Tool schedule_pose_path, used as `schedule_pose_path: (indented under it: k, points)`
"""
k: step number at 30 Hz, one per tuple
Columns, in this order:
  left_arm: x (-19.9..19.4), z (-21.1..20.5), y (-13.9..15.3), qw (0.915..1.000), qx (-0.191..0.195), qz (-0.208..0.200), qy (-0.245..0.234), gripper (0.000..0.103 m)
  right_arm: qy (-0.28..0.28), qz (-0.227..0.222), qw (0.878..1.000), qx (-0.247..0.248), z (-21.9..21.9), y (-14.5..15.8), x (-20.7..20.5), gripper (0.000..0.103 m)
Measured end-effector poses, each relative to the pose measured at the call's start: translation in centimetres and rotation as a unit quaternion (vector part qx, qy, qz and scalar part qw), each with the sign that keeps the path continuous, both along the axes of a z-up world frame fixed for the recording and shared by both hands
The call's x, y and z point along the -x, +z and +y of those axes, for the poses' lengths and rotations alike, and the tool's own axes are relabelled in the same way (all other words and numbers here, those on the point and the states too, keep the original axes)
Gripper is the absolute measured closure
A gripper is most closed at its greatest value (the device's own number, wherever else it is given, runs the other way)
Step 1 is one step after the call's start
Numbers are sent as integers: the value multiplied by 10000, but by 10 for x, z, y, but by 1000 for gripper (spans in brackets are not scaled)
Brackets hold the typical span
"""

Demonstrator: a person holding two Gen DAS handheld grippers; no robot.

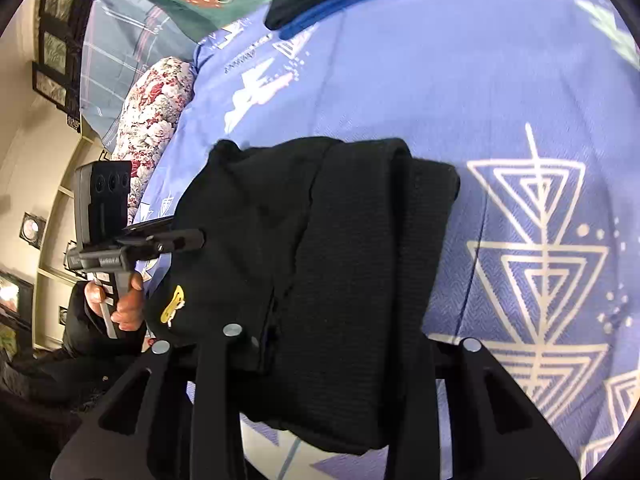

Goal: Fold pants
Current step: 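Carry the folded bundle with both grippers onto the stack of folded clothes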

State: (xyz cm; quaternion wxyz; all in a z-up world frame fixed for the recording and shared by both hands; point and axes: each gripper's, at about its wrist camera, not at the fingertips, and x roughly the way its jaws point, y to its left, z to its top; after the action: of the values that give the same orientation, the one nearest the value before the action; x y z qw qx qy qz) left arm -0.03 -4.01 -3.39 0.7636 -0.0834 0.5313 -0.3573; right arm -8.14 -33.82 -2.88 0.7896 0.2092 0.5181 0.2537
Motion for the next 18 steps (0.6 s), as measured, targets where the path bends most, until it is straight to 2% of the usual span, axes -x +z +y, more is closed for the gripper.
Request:
schedule_pose_path:
  k: [3,5,6,7,8,11,13,15,18]
  points:
    - [1,-2,3,10000,-37,-14,-67,57,43,-217,9997,41,5,16,3,71]
    - [-4,-7,-12,9991,-308,215,-181,39,106,-272,9995,87,8,20,0,71]
    - [-6,-7,-18,9990,-248,333,-182,31,139,-201,9996,159,9,18,-2,71]
    - [-7,-7,-18,9993,-149,308,-174,27,131,-104,9997,189,13,13,-8,71]
    - [-8,-10,-17,9993,-167,260,-210,27,109,11,9997,214,13,7,-10,71]
    - [-7,-15,-15,9995,-241,117,-178,41,43,137,9999,12,9,-2,-14,72]
    - [-10,-15,-7,9997,-192,65,-155,62,13,62,9999,-122,6,5,-14,72]
    - [-17,-10,12,9999,-67,6,-148,72,19,-27,9998,-209,5,16,-18,72]
    - [-36,-7,56,9990,1,-454,-18,72,57,-366,9992,-165,4,49,-35,73]
